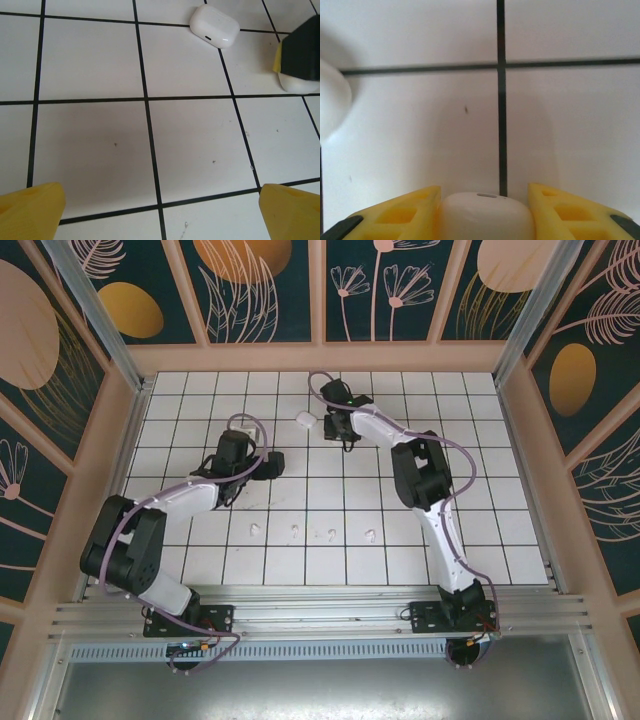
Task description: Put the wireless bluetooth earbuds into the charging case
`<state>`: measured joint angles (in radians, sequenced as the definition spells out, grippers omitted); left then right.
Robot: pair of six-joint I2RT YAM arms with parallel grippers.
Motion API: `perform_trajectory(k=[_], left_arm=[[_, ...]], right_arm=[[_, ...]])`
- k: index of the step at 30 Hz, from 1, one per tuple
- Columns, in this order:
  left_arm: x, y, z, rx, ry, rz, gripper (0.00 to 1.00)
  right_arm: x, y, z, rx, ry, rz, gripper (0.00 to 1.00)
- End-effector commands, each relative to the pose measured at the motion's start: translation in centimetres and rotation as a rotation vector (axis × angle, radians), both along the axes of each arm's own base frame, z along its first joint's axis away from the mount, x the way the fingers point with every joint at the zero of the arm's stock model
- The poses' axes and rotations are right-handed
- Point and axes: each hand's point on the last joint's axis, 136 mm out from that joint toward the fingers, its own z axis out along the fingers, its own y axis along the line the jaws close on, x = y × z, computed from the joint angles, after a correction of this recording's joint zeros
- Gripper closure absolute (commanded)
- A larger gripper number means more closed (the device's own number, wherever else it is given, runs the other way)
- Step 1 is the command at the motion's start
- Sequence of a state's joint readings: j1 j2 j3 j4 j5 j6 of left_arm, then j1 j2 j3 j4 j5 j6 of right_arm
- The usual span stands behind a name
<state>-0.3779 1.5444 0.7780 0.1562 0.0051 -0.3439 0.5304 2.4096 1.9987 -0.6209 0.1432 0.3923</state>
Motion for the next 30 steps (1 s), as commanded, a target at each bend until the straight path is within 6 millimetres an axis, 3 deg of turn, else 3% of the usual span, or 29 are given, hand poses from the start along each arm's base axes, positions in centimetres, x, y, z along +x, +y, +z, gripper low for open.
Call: perform_trajectory(k=[1, 10, 12, 14, 17, 20, 24, 30], left_arm=[[-0.6, -0.3, 1.3, -0.063, -0.039, -0.002, 0.02], [-3.2, -0.2, -0.3, -0.094, 0.025, -0.027, 0.02], [-3.6, -0.4, -0.8, -0.11, 0.038, -0.031, 0.02], [-4.1, -0.4, -1.2, -0.127, 0.045, -0.032, 0.02], [-4.6, -0.3, -1.6, -0.137, 0.055, -0.026, 0.04], [-4.9, -0.3, -1.6, -0.137, 0.057, -0.027, 0.04], [-5.2, -0.5, -1.3, -0.146, 0.053, -0.037, 0.04], [-5.5, -0.8, -1.0, -0.16, 0.04, -0.047, 0.04]], right_arm=[[-3.2, -0.4, 0.3, -0.033, 0.042, 0.009, 0.62], [-11.1, -0.3, -0.9, 0.022, 0.13, -0.02, 0.6], [-12.8, -0.3, -1.6, 0.016, 0.159, -0.023, 0.57], [-14.2, -0.4, -2.1, 0.018, 0.19, -0.029, 0.47], [-15.2, -0.7, -1.7, 0.042, 0.213, -0.044, 0.33], [-15.4, -0.4, -0.5, 0.084, 0.212, -0.043, 0.28], [-15.2, -0.4, -0.2, 0.091, 0.214, -0.036, 0.28], [-15.3, -0.4, -2.1, 0.054, 0.247, -0.016, 0.29]])
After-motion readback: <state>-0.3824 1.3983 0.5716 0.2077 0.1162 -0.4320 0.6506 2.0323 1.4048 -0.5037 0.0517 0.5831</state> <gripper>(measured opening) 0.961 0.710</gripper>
